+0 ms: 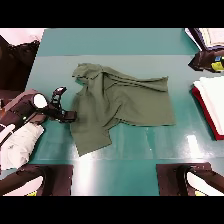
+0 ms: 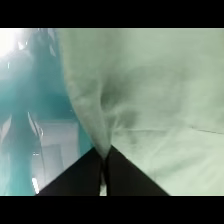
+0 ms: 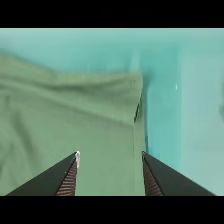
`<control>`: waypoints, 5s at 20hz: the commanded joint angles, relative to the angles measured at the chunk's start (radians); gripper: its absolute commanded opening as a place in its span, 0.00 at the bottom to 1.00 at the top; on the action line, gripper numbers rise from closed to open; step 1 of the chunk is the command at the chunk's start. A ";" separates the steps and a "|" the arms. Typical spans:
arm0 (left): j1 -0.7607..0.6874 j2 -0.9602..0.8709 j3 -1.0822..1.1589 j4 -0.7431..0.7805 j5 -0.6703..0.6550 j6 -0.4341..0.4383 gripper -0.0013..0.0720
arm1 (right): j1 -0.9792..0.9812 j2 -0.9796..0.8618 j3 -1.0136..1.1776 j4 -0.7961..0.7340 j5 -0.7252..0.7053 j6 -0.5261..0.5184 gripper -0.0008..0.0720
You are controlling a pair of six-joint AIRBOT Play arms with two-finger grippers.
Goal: Fold the shirts.
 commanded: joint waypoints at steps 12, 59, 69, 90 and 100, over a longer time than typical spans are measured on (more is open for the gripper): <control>0.000 0.001 0.111 0.014 -0.084 0.032 0.05 | -0.148 -0.068 -0.626 0.101 -0.042 -0.138 0.63; 0.000 0.449 1.297 -0.028 -0.116 0.032 0.05 | -0.079 0.420 0.417 -0.082 -0.031 -0.002 0.03; 0.000 0.179 0.941 0.114 -0.300 0.105 0.05 | -0.079 -0.153 0.479 -0.110 0.439 0.025 0.03; 0.011 -0.409 0.930 0.237 0.275 0.198 0.05 | -0.035 -0.455 0.095 -0.077 -0.447 -0.016 0.03; 0.011 -0.457 0.892 0.306 -0.286 0.200 0.05 | -0.023 -0.501 0.093 -0.084 -0.114 -0.072 0.03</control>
